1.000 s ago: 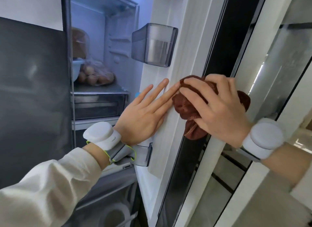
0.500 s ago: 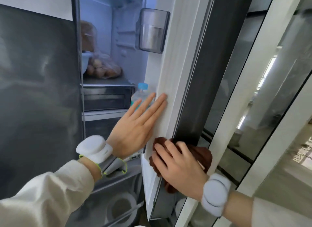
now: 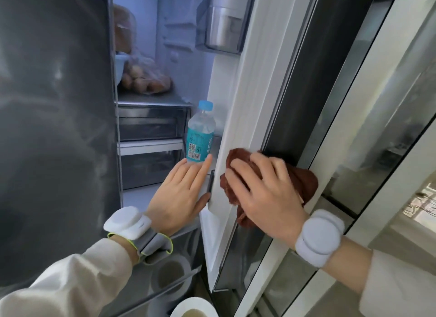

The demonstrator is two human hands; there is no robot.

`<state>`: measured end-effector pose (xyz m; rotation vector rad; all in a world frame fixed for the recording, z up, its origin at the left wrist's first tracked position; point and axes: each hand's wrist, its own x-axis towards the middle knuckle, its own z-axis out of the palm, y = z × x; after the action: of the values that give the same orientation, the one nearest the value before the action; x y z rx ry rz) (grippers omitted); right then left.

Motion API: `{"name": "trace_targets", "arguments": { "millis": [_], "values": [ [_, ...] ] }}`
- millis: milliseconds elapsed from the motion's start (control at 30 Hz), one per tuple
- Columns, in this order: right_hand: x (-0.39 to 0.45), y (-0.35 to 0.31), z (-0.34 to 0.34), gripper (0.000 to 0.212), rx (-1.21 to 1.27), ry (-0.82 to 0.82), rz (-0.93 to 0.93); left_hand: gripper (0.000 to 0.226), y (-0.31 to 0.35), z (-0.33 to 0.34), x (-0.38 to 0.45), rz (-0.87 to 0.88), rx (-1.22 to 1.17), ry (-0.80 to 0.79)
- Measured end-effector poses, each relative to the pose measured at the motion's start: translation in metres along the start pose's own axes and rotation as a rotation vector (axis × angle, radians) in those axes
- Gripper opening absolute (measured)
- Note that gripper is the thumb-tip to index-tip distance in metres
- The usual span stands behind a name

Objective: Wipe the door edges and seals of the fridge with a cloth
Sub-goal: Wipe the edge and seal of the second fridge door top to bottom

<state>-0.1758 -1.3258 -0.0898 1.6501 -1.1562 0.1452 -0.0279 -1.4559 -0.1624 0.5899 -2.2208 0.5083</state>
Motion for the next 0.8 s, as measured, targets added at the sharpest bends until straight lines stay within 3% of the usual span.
{"name": "trace_targets", "arguments": {
  "millis": [100, 300, 400, 600, 800],
  "values": [
    [-0.020, -0.024, 0.011, 0.040, 0.013, -0.039, -0.042, 0.066, 0.000, 0.001, -0.002, -0.005, 0.030, -0.010],
    [-0.038, -0.045, 0.018, 0.038, 0.051, -0.101, -0.114, 0.066, 0.001, -0.005, -0.002, -0.024, 0.046, -0.068],
    [-0.021, -0.028, 0.003, 0.031, 0.074, -0.087, -0.071, 0.068, 0.004, -0.010, -0.002, -0.052, 0.032, -0.088],
    [0.019, 0.025, -0.014, 0.025, 0.034, 0.124, 0.110, 0.067, 0.014, -0.013, -0.001, -0.102, 0.012, -0.066],
    [-0.011, -0.011, 0.006, 0.026, 0.042, 0.025, 0.106, 0.061, 0.011, -0.012, 0.000, -0.087, 0.007, -0.059]
  ]
}}
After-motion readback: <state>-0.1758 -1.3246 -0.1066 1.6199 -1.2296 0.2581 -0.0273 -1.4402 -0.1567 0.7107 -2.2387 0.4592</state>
